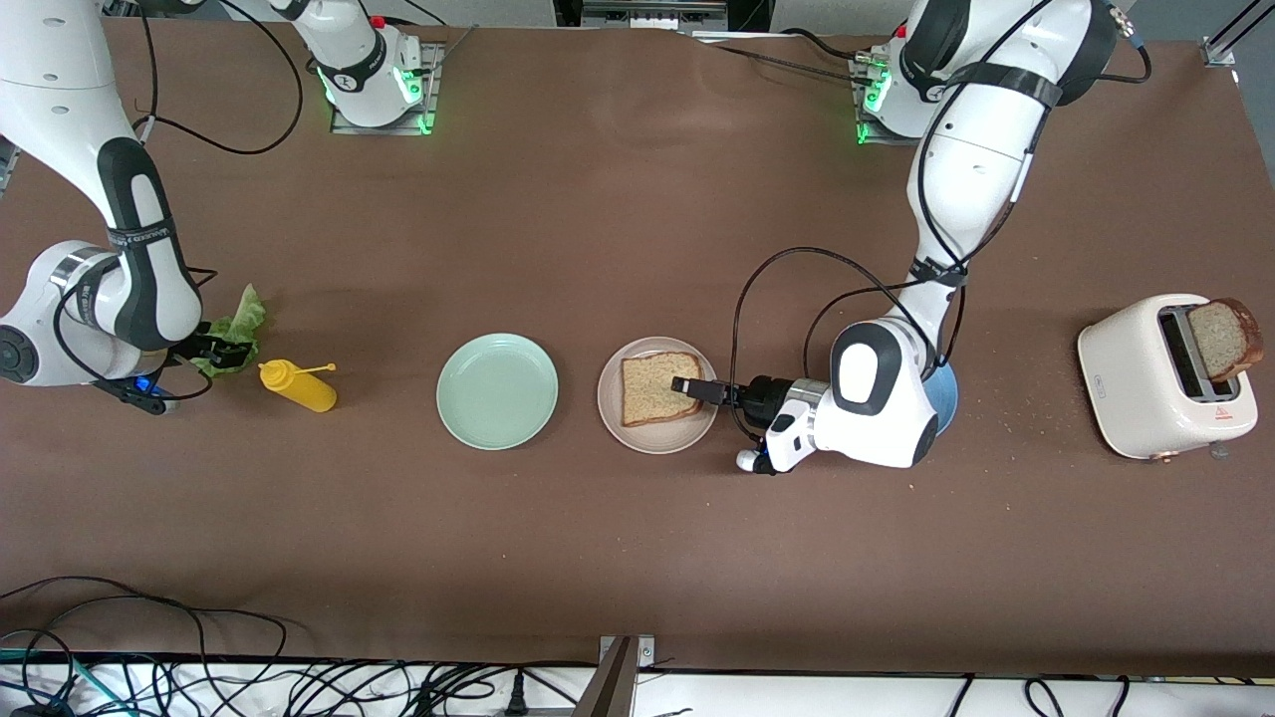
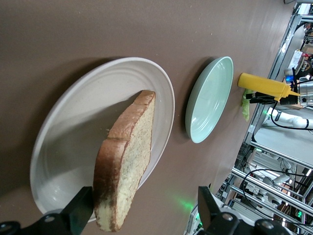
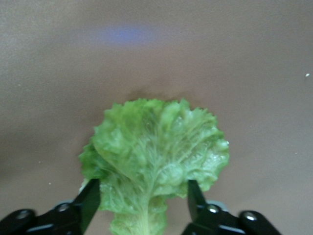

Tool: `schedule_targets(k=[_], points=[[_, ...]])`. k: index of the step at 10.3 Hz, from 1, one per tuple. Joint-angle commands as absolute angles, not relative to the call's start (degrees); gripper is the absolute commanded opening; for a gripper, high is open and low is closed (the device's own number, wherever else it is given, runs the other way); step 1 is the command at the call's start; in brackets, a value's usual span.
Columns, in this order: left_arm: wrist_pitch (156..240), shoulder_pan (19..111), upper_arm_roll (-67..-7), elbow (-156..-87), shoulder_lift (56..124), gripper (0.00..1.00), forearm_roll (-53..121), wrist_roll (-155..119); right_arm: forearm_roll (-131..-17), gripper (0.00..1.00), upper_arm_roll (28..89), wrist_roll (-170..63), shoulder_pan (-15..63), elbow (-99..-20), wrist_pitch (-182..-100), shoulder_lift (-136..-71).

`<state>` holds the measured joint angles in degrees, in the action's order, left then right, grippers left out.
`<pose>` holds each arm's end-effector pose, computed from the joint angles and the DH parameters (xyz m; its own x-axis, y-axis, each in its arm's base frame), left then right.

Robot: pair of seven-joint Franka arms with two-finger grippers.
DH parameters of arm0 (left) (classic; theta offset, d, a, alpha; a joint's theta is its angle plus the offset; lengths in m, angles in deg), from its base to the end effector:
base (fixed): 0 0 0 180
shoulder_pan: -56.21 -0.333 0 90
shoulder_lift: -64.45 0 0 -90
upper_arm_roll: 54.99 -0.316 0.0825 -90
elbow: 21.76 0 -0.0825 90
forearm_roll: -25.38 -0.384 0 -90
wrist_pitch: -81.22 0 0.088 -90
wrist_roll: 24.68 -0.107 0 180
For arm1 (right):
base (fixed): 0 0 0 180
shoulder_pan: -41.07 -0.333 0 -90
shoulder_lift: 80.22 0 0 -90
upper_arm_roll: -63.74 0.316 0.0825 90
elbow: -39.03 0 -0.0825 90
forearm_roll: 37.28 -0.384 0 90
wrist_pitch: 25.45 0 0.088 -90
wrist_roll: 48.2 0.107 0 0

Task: Make sandwich on beige plate with both arms
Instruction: 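Release the bread on the plate while the right gripper grasps the lettuce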

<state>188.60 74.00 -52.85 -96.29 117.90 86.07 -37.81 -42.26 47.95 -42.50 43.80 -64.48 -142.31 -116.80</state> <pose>0.6622 -0.3035 0.1853 0.9341 -0.1818 -0.3074 0.1455 -0.5924 0.7924 0.5783 -0.1824 0.1755 0.8273 -0.4355 -0.3550 -0.4129 -0.8997 0.1414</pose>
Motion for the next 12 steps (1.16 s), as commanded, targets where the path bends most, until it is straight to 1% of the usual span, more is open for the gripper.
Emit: schedule_targets(k=[1,2,5,7,8,10,12], points=[[188.4,74.2,-53.3,-96.7,116.3,0.94,84.4,-35.7,-43.3,0.11,48.4,-44.1,44.5,-64.8,-143.1,-116.7],[188.2,74.1,-53.4,-96.7,116.3,0.94,84.2,-35.4,-43.3,0.0,48.4,-44.2,44.5,-64.8,-143.1,-116.7],[186.3,73.4,-53.3,-96.6,115.4,0.94,80.0,-34.3,-43.3,0.0,48.5,-44.2,44.5,-64.8,-143.1,-116.6],[185.3,73.0,-53.5,-96.7,114.6,1.0,78.1,-34.0,-43.3,0.0,48.4,-45.2,44.5,-64.6,-141.9,-115.0],[185.1,72.5,-53.5,-96.7,113.7,1.0,75.7,-32.8,-43.3,0.0,48.4,-47.7,44.5,-64.1,-139.7,-113.2],[184.1,71.9,-53.5,-96.7,110.5,1.0,69.8,-25.2,-42.8,0.0,48.2,-49.6,44.4,-60.5,-132.0,-108.5],[182.2,70.5,-53.5,-96.7,107.7,1.0,61.4,-20.6,-42.2,0.0,48.4,-50.1,44.1,-54.0,-123.5,-105.5]])
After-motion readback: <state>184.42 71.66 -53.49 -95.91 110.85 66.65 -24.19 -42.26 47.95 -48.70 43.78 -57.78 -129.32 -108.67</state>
